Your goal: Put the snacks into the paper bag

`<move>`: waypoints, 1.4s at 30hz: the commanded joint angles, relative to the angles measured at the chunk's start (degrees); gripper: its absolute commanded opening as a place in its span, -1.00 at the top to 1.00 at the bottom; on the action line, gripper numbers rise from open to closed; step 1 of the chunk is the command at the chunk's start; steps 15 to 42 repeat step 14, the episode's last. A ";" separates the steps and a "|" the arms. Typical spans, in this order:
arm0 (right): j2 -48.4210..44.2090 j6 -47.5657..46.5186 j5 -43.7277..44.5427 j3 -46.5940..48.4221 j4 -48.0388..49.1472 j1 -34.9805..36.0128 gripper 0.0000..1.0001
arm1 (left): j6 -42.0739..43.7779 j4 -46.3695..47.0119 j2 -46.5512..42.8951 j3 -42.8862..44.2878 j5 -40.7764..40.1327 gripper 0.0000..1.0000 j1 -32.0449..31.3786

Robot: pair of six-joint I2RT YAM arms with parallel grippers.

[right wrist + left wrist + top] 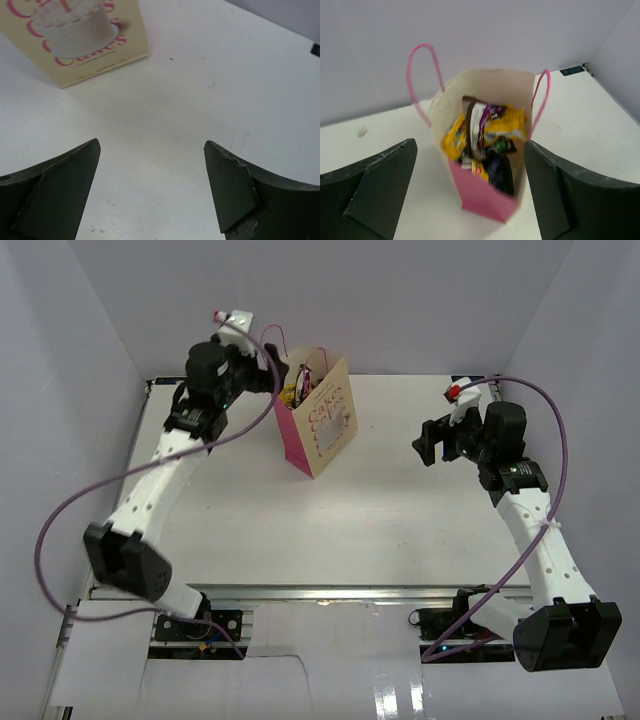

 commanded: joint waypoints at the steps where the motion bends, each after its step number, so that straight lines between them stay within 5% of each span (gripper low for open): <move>1: -0.71 8.28 16.89 2.13 -3.36 -0.51 -0.80 | -7.59 0.94 -18.70 -17.26 -9.09 -0.96 1.47; 5: -0.97 8.73 30.69 0.38 -5.39 -0.77 -0.80 | -16.72 -0.37 -32.42 -35.08 -8.48 -0.96 2.35; 11: -4.75 6.01 30.90 -2.35 -5.57 -0.95 -0.80 | -23.16 0.77 -45.00 -49.52 -8.38 -0.96 2.44; 42: -5.89 4.61 30.28 -4.36 -4.96 -0.95 -0.80 | -23.34 0.51 -45.80 -50.41 -7.60 -0.96 2.44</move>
